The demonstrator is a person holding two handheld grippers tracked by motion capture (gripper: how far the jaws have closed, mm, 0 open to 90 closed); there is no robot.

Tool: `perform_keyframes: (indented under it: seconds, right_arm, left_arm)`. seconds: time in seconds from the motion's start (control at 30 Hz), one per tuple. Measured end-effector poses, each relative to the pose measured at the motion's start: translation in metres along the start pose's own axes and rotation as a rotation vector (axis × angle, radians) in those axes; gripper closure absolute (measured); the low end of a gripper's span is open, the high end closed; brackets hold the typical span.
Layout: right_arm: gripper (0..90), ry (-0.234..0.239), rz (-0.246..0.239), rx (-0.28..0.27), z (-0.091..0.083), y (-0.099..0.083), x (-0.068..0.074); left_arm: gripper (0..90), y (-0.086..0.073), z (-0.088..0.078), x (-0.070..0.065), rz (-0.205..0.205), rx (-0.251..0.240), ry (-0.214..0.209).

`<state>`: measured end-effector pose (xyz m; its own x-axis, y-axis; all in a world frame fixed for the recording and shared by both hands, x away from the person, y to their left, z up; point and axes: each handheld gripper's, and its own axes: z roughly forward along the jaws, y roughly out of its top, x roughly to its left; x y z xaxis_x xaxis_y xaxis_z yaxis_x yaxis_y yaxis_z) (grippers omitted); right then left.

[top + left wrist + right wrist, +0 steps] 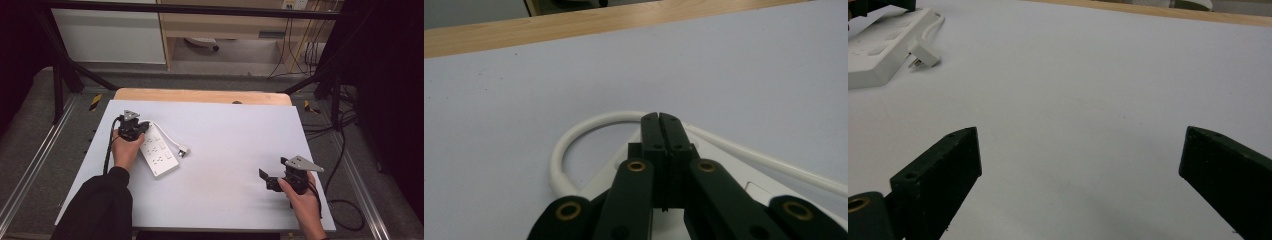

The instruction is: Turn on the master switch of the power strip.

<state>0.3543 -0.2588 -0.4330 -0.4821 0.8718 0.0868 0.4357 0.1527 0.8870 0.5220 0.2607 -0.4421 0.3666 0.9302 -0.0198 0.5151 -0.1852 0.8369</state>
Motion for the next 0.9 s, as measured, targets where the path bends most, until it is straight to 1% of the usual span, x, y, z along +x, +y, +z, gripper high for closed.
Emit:
perform_keyframes:
  seconds: [0.17,0.3,0.4,0.9]
  right_arm:
    - [3.8,0.001,-0.002,0.001,-0.0001,0.0,0.0003]
    - [3.8,0.001,-0.002,0.001,-0.0001,-0.0001,0.0002]
    - [3.8,0.001,-0.001,0.001,-0.0002,0.0,0.0004]
    - [3.8,0.0,0.001,0.0,-0.0006,0.0,0.0001]
  left_arm:
    - [90.0,-0.0003,0.0003,0.0011,-0.007,-0.002,-0.007]
    - [90.0,-0.0004,0.0007,-0.0007,0.012,0.003,0.003]
    - [90.0,-0.0004,0.0008,0.0001,0.006,0.003,-0.001]
    - [90.0,-0.0006,0.0011,0.0002,0.003,0.0,-0.001]
